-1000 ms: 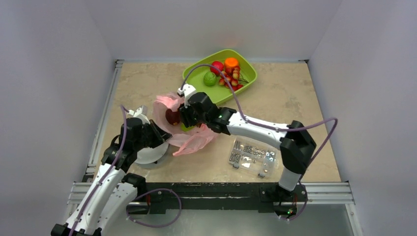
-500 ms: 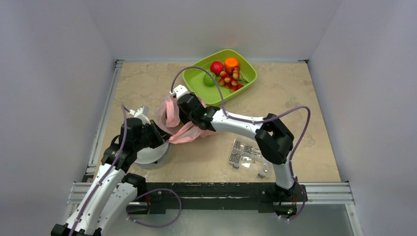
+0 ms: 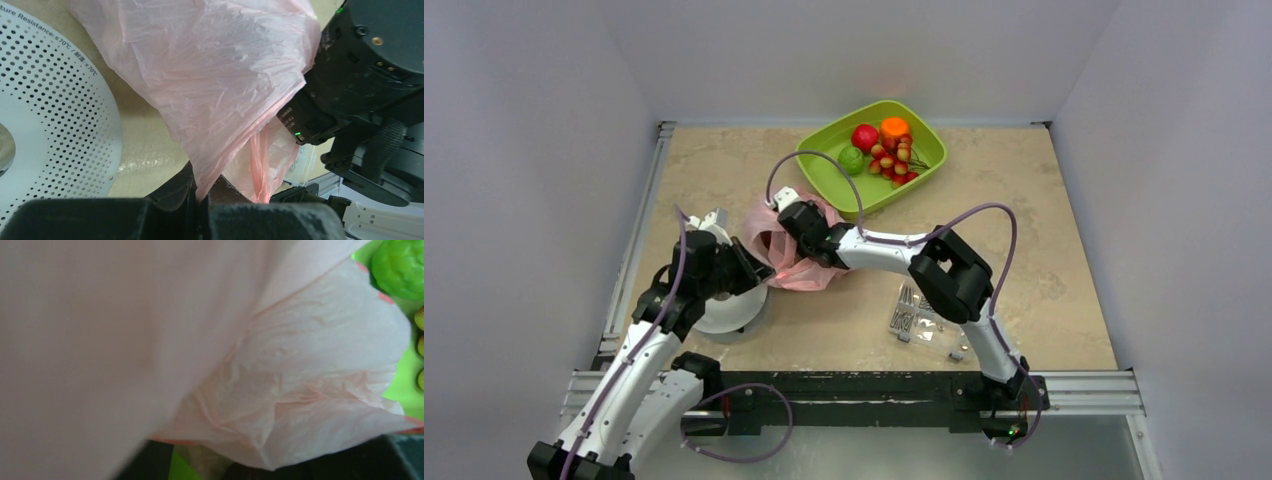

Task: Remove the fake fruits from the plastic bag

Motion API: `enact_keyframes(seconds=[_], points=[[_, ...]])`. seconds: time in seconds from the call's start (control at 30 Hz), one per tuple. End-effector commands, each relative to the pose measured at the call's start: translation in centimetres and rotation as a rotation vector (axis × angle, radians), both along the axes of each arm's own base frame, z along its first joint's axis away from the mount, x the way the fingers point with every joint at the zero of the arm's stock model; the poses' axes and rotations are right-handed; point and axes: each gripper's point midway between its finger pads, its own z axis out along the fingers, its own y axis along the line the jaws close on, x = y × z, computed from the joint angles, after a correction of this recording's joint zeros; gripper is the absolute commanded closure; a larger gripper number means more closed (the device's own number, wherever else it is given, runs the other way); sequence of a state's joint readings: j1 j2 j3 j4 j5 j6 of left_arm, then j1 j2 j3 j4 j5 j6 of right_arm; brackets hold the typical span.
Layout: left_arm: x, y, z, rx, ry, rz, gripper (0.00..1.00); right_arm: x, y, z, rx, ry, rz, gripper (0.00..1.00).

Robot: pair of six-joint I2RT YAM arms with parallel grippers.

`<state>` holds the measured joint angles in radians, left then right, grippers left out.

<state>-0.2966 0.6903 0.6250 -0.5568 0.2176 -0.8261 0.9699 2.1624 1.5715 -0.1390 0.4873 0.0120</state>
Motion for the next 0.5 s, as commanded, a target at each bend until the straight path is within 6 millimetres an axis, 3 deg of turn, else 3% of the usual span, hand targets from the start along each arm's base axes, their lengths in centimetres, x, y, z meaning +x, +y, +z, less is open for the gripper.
enact_keyframes(seconds=[0.0,0.13,0.47], points=[[1.6,-0.3,3.2,-0.002,-0.090,-0.010,1.00,2.0,0.7,2.2,0.050,-0.068,0.009,0.52],[2.6,-0.2,4.0,0.057,-0.106,-0.038,1.00,2.2,1.5,3.6,0.086,-0.080,0.023,0.71],[8.1,0.2,8.6,0.204,-0.216,-0.067,1.00,1.1,4.6,11.2,0.361,-0.026,0.107,1.00]])
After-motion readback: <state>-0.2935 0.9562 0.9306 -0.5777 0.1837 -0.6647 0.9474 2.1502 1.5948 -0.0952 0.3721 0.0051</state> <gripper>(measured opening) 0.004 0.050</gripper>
